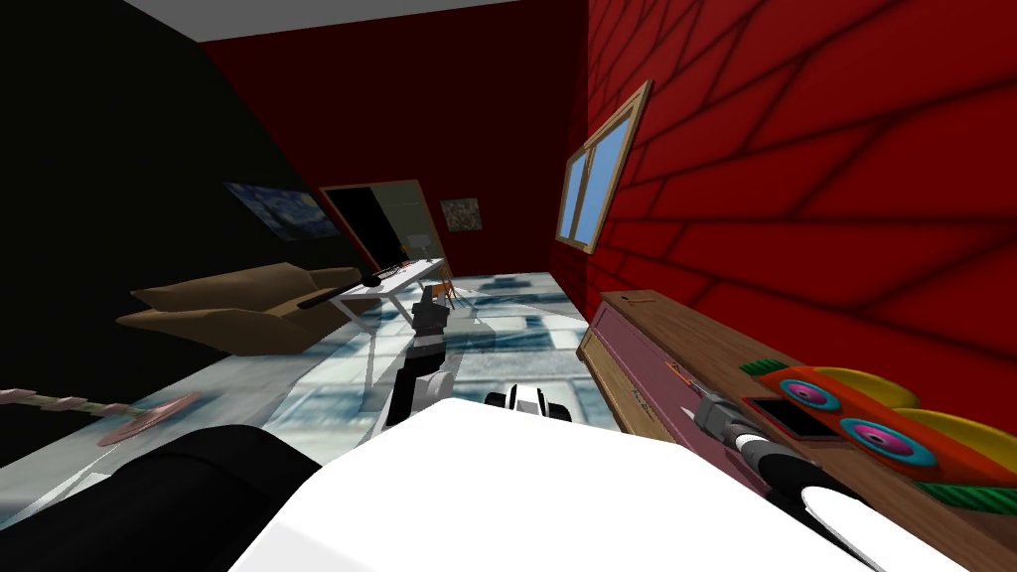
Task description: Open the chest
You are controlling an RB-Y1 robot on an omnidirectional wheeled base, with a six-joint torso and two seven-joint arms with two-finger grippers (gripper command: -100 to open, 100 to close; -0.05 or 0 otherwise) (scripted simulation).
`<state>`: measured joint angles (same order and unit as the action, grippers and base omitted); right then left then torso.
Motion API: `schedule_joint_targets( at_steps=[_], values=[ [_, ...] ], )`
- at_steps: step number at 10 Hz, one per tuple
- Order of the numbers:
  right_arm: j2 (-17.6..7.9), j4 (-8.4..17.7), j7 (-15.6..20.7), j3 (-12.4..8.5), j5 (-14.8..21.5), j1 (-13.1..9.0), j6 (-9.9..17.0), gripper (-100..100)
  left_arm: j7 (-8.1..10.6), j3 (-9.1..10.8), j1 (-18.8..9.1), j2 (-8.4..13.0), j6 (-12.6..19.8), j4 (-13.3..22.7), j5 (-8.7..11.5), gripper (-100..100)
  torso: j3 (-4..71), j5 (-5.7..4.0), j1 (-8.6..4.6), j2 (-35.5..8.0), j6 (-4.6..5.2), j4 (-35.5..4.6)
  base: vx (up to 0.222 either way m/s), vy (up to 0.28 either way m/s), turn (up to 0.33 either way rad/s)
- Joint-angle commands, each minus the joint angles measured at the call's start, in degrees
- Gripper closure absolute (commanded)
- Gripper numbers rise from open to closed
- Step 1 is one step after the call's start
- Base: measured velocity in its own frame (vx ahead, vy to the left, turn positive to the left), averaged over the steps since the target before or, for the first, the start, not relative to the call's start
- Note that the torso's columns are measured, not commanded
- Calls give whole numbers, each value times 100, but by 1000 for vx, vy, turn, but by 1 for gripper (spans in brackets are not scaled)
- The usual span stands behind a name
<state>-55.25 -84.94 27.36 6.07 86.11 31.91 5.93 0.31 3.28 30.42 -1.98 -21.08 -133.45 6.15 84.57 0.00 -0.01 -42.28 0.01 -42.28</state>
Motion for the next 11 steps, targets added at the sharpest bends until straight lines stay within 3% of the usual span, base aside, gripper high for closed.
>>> schedule_joint_targets(
  at_steps=[1, 5, 6, 7, 8, 9, 11],
  values=[
    [-72, 129, -143, -4, 353, 9, 67, -100, 0, 0, 0, 0, 0, 0, 0, 0, -1, -1, -2, -1, 1, 0, 0, 10, 85],
    [-200, 275, -105, 21, 555, 12, 176, -100, 0, 0, 0, 0, 0, 0, 0, 0, 0, 0, -1, 0, 1, 0, -2, 11, 62],
    [-199, 260, -190, 49, 597, 8, 169, -100, 0, 0, 0, 0, 0, 0, 0, 0, 1, 0, 0, 1, -3, 0, 0, 3, 20],
    [-38, 391, -170, 142, 654, -55, 290, -100, 0, 0, 0, 0, 0, 0, 0, 0, 0, 0, -1, 0, 0, 0, 72, -45, 100],
    [-130, 334, -252, 124, 673, -18, 251, -100, 0, 1, 1, 1, 0, 0, 0, 0, 10, -5, -15, 20, -5, 5, 47, -31, 35],
    [-121, 343, -257, 133, 680, -22, 271, 100, 0, 1, 1, 1, 0, 0, 0, 0, 7, -2, -4, 7, 0, 3, 7, -5, -4],
    [-150, 290, -266, 110, 685, 4, 260, 100, 0, -1, 0, -1, 0, 0, 0, 0, -12, -41, 4, -5, 9, 23, -5, 114, -13]
  ],
)
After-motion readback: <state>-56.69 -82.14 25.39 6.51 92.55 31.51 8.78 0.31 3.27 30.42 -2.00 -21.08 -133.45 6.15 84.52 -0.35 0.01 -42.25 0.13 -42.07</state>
